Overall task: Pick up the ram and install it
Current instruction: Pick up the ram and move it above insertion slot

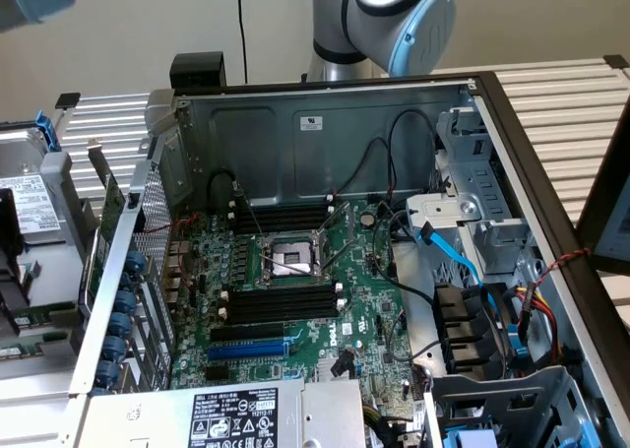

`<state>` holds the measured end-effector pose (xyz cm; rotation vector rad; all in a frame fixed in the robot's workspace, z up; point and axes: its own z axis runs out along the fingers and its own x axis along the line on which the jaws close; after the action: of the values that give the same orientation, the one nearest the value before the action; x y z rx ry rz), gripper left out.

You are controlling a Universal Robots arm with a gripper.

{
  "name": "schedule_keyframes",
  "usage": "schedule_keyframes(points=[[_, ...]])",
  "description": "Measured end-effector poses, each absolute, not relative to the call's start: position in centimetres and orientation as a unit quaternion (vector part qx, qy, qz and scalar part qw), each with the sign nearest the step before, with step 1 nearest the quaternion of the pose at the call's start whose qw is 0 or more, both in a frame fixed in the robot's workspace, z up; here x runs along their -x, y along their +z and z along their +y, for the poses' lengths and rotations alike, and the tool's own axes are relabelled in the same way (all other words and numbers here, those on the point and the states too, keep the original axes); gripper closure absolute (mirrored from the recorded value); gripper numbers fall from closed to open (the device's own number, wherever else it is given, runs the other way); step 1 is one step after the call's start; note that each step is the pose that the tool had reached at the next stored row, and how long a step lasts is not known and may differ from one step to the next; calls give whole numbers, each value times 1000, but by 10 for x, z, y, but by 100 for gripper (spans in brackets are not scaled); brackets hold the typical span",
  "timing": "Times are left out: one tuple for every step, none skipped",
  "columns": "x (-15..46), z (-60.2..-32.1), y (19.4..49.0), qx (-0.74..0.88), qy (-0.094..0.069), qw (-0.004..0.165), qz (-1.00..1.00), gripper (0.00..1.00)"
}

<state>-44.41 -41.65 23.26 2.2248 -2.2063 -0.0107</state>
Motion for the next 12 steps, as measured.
schedule_keyframes(points=[[444,-417,231,-710,-3,4,-704,62],[444,-417,229,-710,-3,4,-704,62],[444,-417,227,-710,-3,4,-704,62],[444,-417,225,-710,-3,4,-704,62],[444,-417,223,-710,-3,4,-704,62],[444,-417,222,-710,-3,4,-704,62],[444,-417,220,-710,-3,4,-704,62],[444,-417,219,-710,-3,4,-704,62],[444,-417,217,-710,-3,4,-704,62],[444,-417,215,-710,-3,4,-704,62],[444,-417,214,-710,-3,4,-704,62],[444,-417,212,-710,-3,4,-704,62]])
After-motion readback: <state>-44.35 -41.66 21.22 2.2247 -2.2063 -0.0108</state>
